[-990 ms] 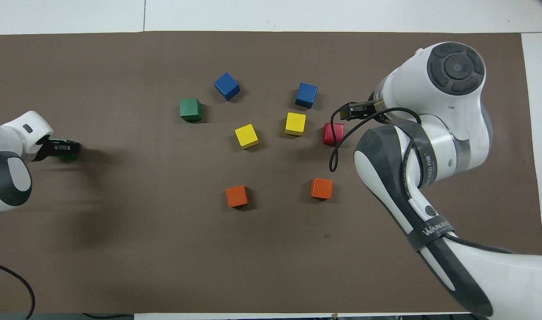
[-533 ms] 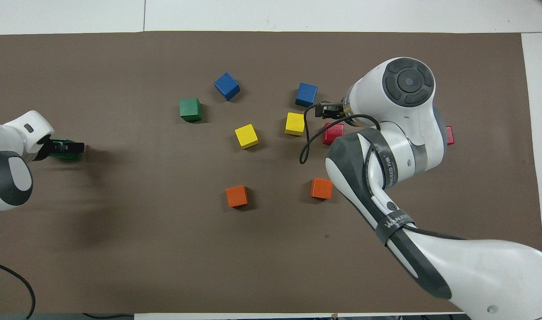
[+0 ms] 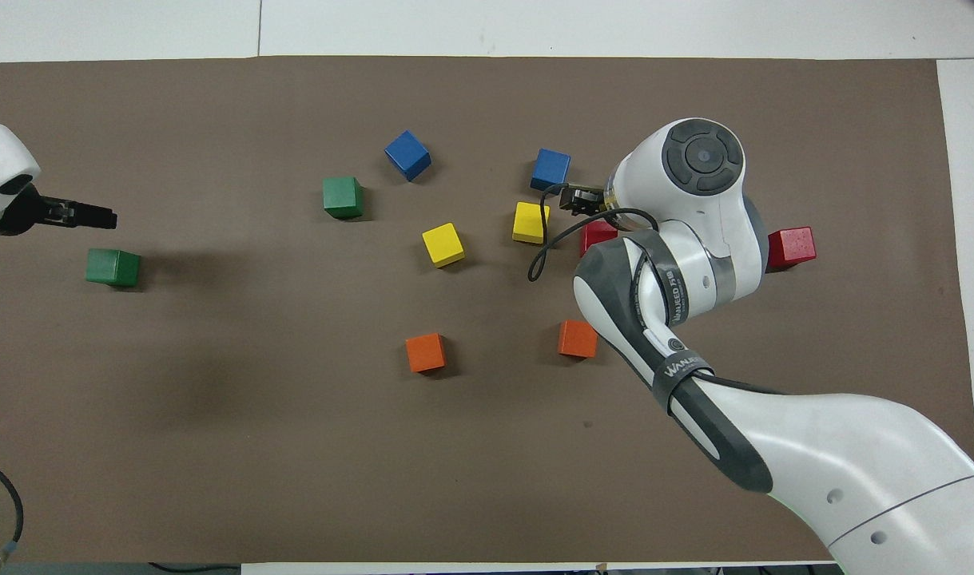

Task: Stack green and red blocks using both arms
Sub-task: 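Grasp the second green cube with the left gripper while the right gripper carries red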

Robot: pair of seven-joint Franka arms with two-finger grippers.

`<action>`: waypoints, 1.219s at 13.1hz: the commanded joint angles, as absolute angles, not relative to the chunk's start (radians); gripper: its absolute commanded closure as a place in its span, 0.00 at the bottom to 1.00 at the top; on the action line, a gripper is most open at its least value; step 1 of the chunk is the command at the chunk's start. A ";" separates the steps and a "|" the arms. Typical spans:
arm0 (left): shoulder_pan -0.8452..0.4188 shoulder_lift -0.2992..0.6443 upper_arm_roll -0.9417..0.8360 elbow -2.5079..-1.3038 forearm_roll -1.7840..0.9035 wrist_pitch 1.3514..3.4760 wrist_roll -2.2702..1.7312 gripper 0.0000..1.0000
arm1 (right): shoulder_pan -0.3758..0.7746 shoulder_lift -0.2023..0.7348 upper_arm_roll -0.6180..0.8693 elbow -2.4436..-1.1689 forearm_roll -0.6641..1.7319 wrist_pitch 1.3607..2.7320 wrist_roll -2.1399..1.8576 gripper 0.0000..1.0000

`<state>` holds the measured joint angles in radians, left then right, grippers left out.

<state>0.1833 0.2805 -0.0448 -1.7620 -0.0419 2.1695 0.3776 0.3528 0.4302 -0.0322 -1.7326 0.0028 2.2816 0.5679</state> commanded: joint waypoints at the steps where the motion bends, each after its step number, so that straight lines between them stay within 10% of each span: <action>1: 0.080 0.313 -0.035 -1.657 -0.061 2.073 0.263 0.00 | 0.337 0.422 -0.023 -1.763 0.028 2.316 0.583 0.00; 14: -0.271 0.565 -0.032 -1.451 0.005 2.140 -0.160 0.00 | 0.357 0.428 -0.023 -1.887 0.026 2.441 0.612 0.00; 16: -0.285 0.578 -0.034 -1.453 0.006 2.147 -0.198 0.00 | 0.357 0.425 -0.023 -1.888 0.026 2.430 0.604 0.24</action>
